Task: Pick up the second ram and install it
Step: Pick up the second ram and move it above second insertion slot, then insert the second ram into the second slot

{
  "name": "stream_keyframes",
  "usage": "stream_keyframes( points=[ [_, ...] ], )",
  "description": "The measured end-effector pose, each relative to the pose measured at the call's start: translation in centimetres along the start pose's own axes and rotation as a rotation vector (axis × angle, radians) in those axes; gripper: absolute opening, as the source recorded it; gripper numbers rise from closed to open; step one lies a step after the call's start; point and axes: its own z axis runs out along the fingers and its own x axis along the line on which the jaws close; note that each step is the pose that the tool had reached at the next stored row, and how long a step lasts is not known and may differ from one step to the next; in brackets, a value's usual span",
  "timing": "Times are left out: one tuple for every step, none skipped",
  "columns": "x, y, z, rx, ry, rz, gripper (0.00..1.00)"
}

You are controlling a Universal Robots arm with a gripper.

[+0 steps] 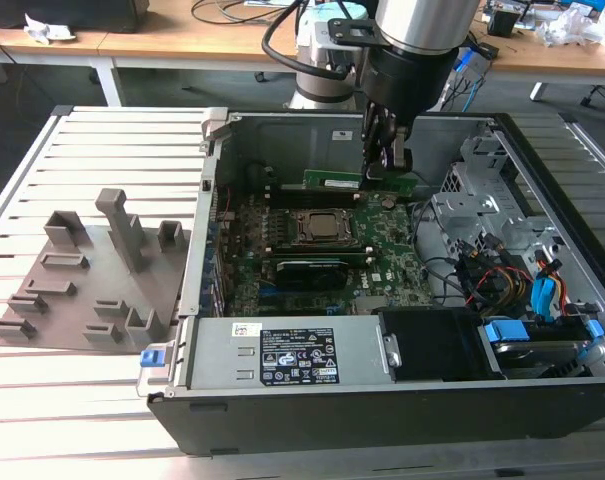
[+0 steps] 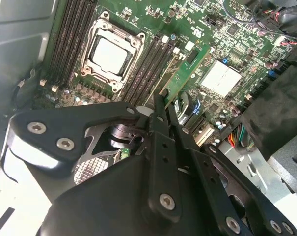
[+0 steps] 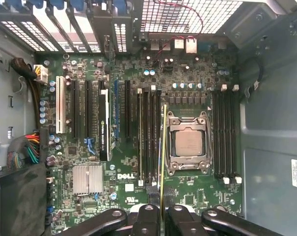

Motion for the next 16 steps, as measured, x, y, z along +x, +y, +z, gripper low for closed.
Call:
stream_keyframes(
  points=[
    [0.0, 0.0, 0.0, 0.0, 0.0, 0.0, 0.14],
    [0.0, 0.0, 0.01, 0.0, 0.0, 0.0, 0.14],
    [0.0, 0.0, 0.01, 0.0, 0.0, 0.0, 0.14],
    [0.0, 0.0, 0.01, 0.0, 0.0001, 0.0, 0.14],
    [0.0, 0.0, 0.01, 0.0, 0.0, 0.0, 0.14],
    [0.0, 0.0, 0.02, 0.0, 0.0, 0.0, 0.14],
    [0.0, 0.0, 0.02, 0.0, 0.0, 0.0, 0.14],
    [0.0, -0.01, 0.05, 0.0, -0.0001, 0.0, 0.14],
    [0.02, -0.01, 0.19, 0.0, -0.0001, 0.0, 0.14],
    [0.02, -0.02, 0.33, 0.0, 0.0, 0.0, 0.14],
    [0.04, -0.03, 0.54, 0.0, 0.0, 0.0, 0.14],
    [0.05, -0.03, 0.65, 0.0, 0.0, 0.0, 0.14],
    [0.06, -0.04, 0.83, 0.0, 0.0, 0.0, 0.14],
    [0.08, -0.05, 1.05, 0.0, -0.0001, 0.0, 0.14],
    [0.1, -0.06, 1.32, 0.0, 0.0, 0.0, 0.14],
    [0.12, -0.07, 1.56, 0.0, 0.0001, 0.0, 0.14]
  ],
)
